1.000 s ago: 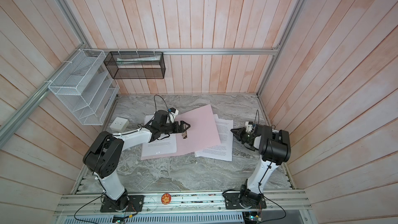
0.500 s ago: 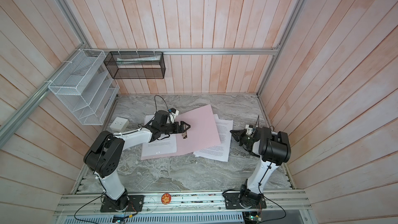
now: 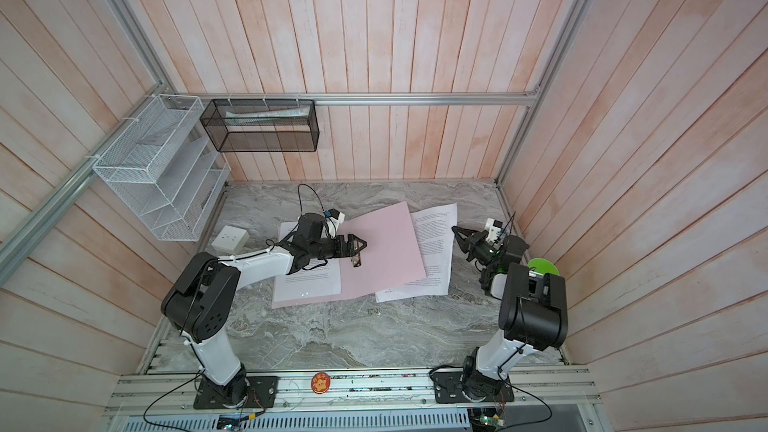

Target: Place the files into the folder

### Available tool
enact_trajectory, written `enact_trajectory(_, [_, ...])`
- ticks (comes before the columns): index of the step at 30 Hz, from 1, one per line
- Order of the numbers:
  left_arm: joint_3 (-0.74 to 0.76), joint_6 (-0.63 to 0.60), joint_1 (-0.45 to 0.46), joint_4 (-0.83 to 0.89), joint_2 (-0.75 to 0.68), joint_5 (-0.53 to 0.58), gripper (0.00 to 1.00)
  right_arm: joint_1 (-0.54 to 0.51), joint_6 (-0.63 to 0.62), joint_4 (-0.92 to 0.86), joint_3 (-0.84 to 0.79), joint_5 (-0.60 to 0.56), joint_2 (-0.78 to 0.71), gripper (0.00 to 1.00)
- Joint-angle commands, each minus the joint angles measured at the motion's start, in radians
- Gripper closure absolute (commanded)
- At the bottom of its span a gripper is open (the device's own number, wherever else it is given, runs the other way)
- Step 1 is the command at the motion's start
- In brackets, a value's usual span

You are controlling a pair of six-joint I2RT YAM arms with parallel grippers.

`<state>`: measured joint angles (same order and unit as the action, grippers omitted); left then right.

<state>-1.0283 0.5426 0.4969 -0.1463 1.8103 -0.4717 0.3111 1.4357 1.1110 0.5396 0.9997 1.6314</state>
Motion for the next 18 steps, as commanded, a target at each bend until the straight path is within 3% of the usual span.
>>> enact_trajectory(1, [0.016, -0.019, -0.01, 0.001, -0.016, -0.005, 0.06, 0.003, 0.103, 0.069, 0.025, -0.018, -0.059, 1.0])
enact_trajectory(7, [0.026, -0.018, -0.014, -0.007, -0.024, -0.001, 0.06, -0.031, 0.167, 0.047, 0.105, -0.057, -0.154, 1.0])
enact_trajectory(18, [0.07, -0.022, -0.055, -0.022, -0.071, 0.004, 0.06, -0.237, 0.137, -0.113, 0.345, -0.15, -0.265, 1.0])
